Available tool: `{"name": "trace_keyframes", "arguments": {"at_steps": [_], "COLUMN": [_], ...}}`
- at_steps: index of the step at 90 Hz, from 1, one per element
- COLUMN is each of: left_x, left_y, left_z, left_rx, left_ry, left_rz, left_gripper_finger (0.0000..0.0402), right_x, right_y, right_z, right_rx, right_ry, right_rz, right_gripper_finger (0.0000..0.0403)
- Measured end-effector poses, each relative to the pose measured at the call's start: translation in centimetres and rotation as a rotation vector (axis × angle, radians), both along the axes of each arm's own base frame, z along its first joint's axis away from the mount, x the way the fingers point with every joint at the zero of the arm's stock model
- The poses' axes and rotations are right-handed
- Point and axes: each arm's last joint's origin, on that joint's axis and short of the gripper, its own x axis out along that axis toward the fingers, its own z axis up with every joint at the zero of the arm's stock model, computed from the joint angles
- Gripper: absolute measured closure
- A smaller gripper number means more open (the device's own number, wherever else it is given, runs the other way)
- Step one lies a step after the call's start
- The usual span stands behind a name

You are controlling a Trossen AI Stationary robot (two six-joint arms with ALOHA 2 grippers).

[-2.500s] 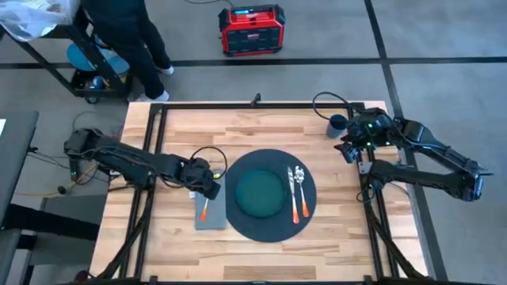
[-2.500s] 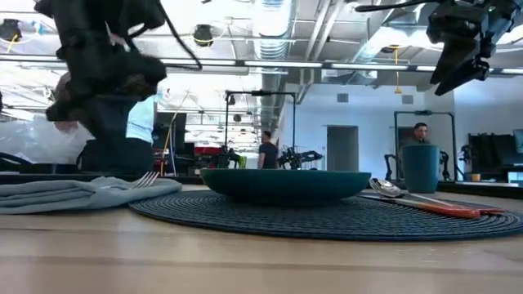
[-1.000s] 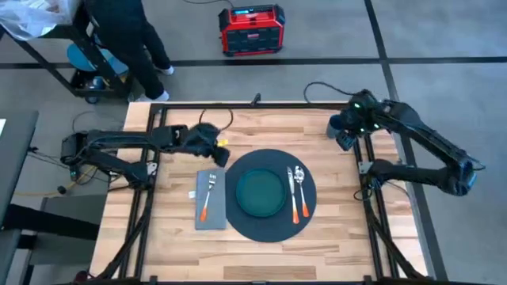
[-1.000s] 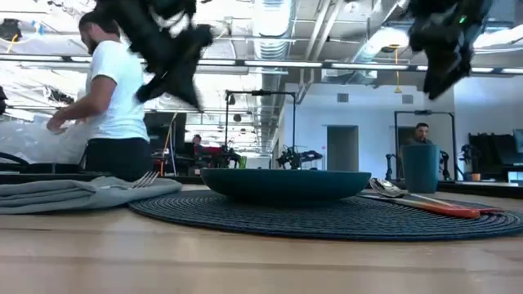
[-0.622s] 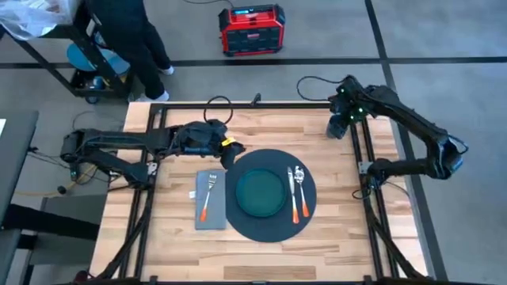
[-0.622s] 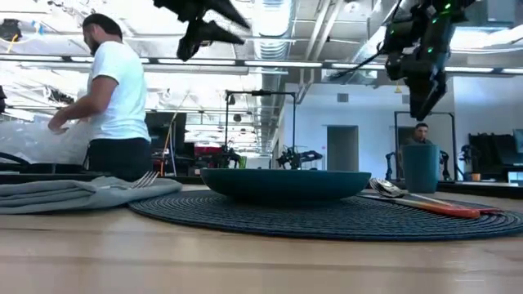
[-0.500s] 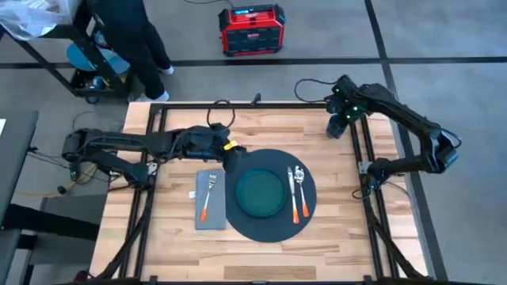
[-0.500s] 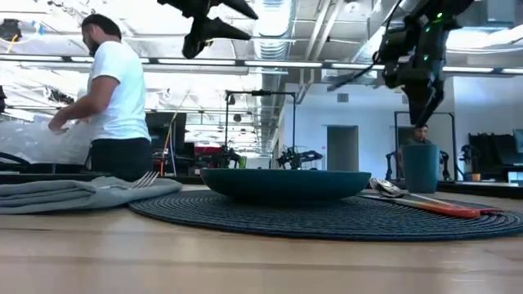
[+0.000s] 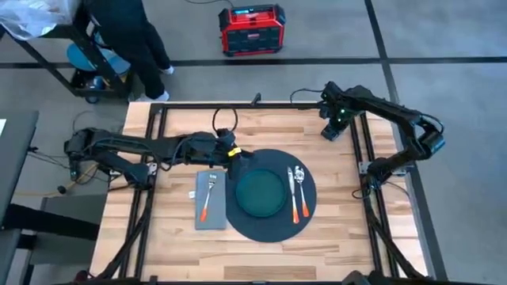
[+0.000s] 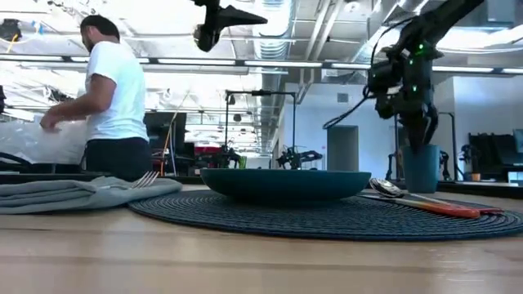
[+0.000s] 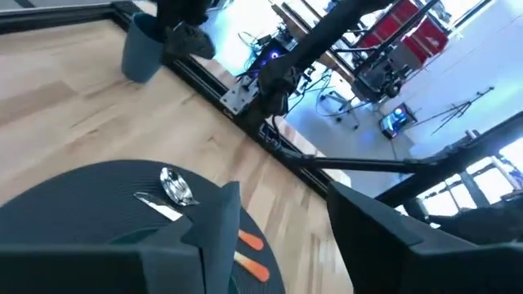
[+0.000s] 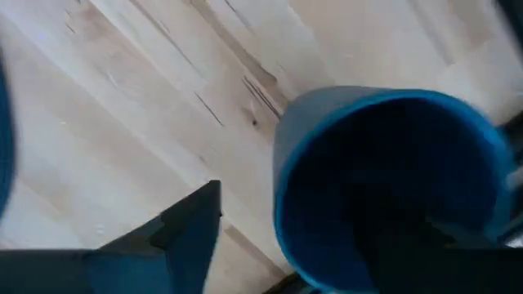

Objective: Set table place
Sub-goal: Move the blue cup on the top right of the blue placemat

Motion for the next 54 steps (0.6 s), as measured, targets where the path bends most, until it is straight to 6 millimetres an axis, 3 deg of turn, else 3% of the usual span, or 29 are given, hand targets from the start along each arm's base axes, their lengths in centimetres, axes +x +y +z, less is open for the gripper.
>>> {"name": "trace_keyframes", "arguments": {"at_steps": [9, 13, 24, 42, 54], "left_x": [0.0, 0.0, 0.0, 0.0, 0.0], "left_y": [0.0, 0.0, 0.0, 0.0, 0.0], "left_z": [0.0, 0.0, 0.0, 0.0, 0.0], "left_rx": [0.0, 0.0, 0.0, -0.001, -0.016], "left_ry": [-0.001, 0.0, 0.001, 0.003, 0.002], "left_rz": [0.0, 0.0, 0.0, 0.001, 0.005], "left_gripper_finger": [0.0232, 0.0232, 0.0232, 0.0233, 0.0233], "right_x": [0.2, 0.4, 1.4, 3.9, 5.4], "right_y": [0.5, 0.9, 3.0, 6.8, 8.3], "right_z": [-0.9, -1.0, -0.7, 0.4, 0.0], "right_rx": [0.039, 0.051, 0.052, 0.031, 0.042], "right_ry": [-0.004, -0.024, -0.051, -0.113, -0.14], "right_rz": [0.026, 0.044, 0.081, 0.16, 0.19], "right_gripper_finger": [0.0343, 0.0377, 0.0399, 0.0402, 0.0402]}}
